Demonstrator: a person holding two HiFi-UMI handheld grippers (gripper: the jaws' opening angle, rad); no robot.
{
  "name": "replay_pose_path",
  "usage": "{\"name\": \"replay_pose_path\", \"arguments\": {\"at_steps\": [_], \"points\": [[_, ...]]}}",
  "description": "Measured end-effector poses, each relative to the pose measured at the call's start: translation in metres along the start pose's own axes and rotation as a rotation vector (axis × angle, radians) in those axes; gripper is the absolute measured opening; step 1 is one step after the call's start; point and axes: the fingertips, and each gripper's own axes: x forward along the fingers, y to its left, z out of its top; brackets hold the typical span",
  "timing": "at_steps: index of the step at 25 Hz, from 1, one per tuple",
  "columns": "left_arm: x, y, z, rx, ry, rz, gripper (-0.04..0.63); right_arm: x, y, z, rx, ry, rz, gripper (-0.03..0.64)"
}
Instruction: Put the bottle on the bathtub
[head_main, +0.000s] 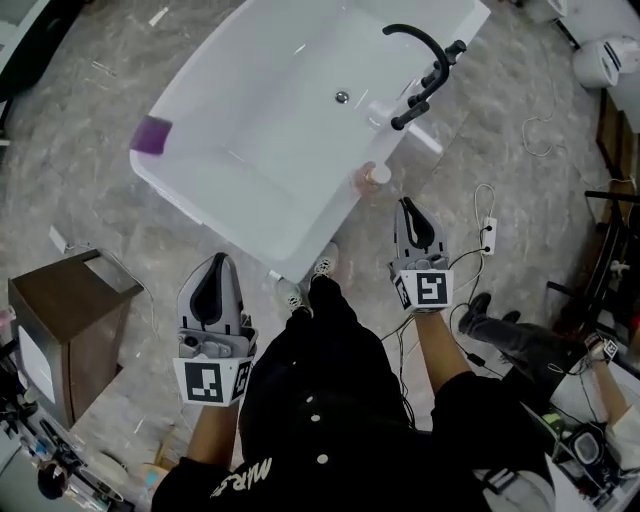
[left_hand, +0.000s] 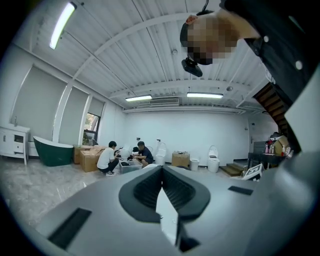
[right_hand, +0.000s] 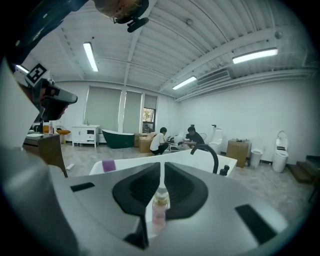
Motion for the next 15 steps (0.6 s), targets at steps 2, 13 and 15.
{"name": "replay_pose_path", "arguments": {"at_steps": [2,13,15], "points": [[-0.005,0.003,0.002,-0.003,0.026,0.009,0.011,-0.008,0.0,0.021,0.004,-0.008,-0.018,-0.002],[-0.03,0.006,0.058,0.037,-0.059,0.001,0.011,-0.061,0.018,0.153,-0.02,-0.174,0.03,-0.011],[-0.033,0.006,0.068,0.046,-0.086,0.001,0.011,-0.069,0.016,0.171,-0.012,-0.201,0.018,-0.011]]}}
